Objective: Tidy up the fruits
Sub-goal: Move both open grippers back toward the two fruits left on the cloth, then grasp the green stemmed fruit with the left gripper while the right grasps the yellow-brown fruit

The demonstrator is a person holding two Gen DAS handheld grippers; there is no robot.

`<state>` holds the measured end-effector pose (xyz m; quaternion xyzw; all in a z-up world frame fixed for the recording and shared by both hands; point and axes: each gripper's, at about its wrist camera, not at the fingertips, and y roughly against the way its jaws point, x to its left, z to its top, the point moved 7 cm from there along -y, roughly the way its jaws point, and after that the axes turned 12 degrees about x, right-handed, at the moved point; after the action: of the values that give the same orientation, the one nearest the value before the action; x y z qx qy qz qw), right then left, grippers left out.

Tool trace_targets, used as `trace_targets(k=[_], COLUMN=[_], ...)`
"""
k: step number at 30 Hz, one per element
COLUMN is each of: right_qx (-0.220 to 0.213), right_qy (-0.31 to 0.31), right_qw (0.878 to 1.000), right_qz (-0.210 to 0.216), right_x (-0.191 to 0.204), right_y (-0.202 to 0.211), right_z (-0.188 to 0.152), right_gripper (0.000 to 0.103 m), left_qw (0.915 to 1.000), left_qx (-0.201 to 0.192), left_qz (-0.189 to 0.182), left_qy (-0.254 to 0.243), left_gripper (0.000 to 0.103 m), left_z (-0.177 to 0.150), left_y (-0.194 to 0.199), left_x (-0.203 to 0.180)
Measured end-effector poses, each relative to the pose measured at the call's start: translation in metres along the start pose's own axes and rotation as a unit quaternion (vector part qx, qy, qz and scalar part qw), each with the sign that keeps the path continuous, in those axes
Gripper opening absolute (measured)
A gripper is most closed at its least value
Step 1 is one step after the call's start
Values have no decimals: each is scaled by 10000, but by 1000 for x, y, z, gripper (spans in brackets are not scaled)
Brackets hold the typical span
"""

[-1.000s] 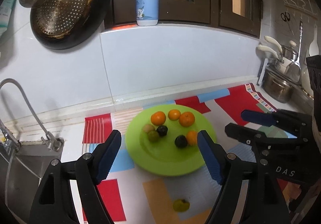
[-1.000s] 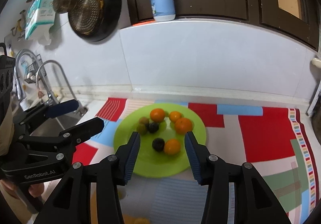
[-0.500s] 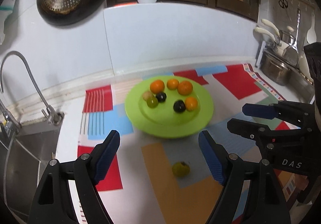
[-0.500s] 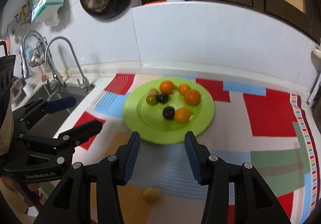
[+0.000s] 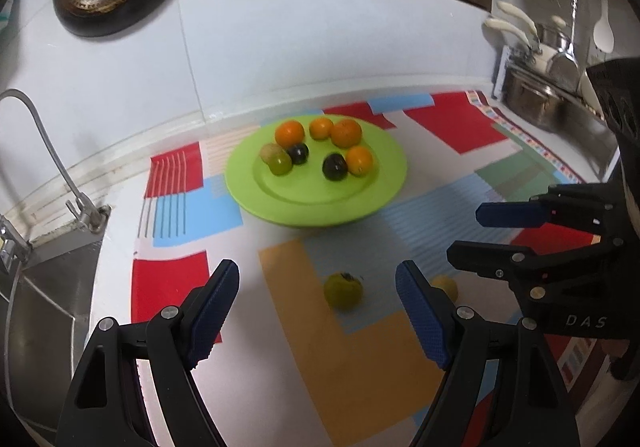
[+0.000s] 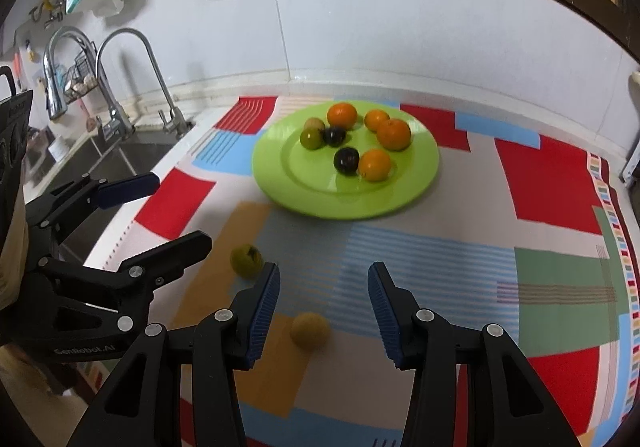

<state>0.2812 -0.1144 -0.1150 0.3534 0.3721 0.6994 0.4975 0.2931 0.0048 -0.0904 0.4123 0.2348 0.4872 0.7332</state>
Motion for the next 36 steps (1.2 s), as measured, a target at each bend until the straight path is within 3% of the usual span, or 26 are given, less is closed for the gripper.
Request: trace_targets(k=[7, 20, 26, 29, 36], right_qx=[285, 685, 736, 774, 810], right_qy=[44, 61, 27, 26, 46], right_qw=[9996, 9974, 9967, 9962, 9954], right_qz=[-12, 208, 335, 403, 503], right_x=[0, 2, 2, 3, 6], right_y=[-11, -35, -41, -44, -47], right_z=[-12, -26, -27, -27, -27], right_gripper=[47, 47, 46, 39, 33], left_qw=[9996, 9988, 9984, 9983, 9965], left_qx=[250, 353, 440, 472, 691], left_qz=[-38, 11, -66, -128, -423], left_qy=[-94, -350, -350, -323, -181], left_gripper=[80, 80, 72, 66, 52], left_z=[-14, -16, -15, -13, -13], left_y=[-15, -39, -49, -53, -66], left_x=[-4, -8, -11, -12, -16])
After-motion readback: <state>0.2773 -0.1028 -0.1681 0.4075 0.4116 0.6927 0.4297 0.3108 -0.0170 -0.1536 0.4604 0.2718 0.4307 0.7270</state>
